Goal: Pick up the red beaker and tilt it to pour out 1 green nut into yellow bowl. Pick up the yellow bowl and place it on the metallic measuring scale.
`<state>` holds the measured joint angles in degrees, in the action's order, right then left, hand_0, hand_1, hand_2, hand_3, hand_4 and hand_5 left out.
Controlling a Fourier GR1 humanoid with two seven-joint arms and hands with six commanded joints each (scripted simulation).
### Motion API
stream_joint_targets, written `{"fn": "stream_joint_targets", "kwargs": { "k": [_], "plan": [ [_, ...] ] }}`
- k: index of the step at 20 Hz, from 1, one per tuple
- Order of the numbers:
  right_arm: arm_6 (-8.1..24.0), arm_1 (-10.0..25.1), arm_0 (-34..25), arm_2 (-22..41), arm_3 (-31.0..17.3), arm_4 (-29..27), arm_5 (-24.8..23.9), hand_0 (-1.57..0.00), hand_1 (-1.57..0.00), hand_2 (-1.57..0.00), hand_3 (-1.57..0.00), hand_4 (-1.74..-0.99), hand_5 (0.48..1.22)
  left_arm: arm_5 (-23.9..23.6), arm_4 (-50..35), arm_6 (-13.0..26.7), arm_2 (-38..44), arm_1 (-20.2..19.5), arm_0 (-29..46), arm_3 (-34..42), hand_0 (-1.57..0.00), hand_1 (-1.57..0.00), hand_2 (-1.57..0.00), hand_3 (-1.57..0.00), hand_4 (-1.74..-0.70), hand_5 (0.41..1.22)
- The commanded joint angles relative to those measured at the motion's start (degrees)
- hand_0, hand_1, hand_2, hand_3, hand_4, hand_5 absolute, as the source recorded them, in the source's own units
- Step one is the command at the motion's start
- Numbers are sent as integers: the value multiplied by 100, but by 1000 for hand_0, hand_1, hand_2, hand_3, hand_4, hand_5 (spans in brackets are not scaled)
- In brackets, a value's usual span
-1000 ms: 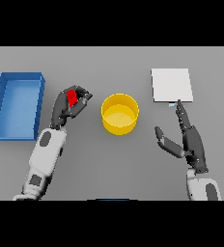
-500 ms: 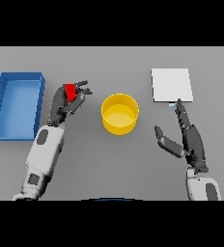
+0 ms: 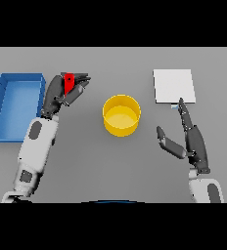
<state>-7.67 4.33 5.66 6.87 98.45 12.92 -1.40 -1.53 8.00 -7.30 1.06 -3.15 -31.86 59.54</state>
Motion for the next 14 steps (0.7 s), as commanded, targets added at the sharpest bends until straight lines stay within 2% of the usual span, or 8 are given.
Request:
{"fn": "stream_joint_targets", "kwargs": {
  "k": [1,3,6,11,14],
  "plan": [
    [1,-21,-1,0,-81,-1,-2,1,1,1,1,-1219,661,32,49,18,-22,-52,-22,4,-1556,-1557,-1558,-1553,-1724,1138],
    [-74,22,20,-14,-28,-11,12,1,1,1,1,-1213,662,50,260,22,-169,-147,-14,97,-1559,-1560,-1561,-1556,-1727,1138],
    [25,19,59,-11,-11,13,-3,1,1,1,1,-1199,658,224,805,420,-566,-505,-203,258,-1565,-1565,-1566,-1563,-1734,1124],
    [292,-4,52,79,67,68,51,1,1,1,1,-1178,663,557,1848,950,-1398,-835,-645,300,-1569,-1569,-1569,-1569,-1739,1129],
    [240,-9,91,48,77,-11,79,1,1,1,1,-1182,668,783,2460,1142,-1890,-972,-917,239,-1570,-1570,-1570,-1570,-1740,1147]
  ]
}}
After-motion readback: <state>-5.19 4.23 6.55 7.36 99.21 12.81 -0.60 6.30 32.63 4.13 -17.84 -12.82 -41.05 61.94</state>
